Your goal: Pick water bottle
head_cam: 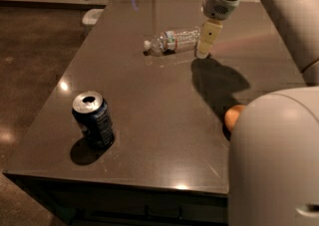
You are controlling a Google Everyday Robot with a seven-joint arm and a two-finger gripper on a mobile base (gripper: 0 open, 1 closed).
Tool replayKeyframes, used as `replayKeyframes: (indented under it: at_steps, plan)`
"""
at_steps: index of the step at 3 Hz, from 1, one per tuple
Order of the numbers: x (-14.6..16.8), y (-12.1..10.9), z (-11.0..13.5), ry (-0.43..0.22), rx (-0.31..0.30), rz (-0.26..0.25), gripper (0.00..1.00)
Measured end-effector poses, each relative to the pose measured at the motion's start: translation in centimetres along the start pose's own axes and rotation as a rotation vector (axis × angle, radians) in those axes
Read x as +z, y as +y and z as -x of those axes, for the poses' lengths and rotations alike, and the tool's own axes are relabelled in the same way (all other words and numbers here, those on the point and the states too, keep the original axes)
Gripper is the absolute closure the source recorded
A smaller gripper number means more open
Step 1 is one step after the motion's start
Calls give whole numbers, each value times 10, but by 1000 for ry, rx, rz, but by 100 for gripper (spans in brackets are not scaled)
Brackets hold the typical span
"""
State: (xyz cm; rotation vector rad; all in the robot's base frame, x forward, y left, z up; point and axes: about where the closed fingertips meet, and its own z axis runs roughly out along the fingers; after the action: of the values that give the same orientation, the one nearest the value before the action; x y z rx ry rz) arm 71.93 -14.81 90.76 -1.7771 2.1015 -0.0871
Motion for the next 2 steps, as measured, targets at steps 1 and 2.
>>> replayKeyframes:
  at_steps: [1, 2]
  plan:
    - [24, -16, 6, 5, -13, 14, 0]
    - [40, -26, 14, 17, -28, 18, 0]
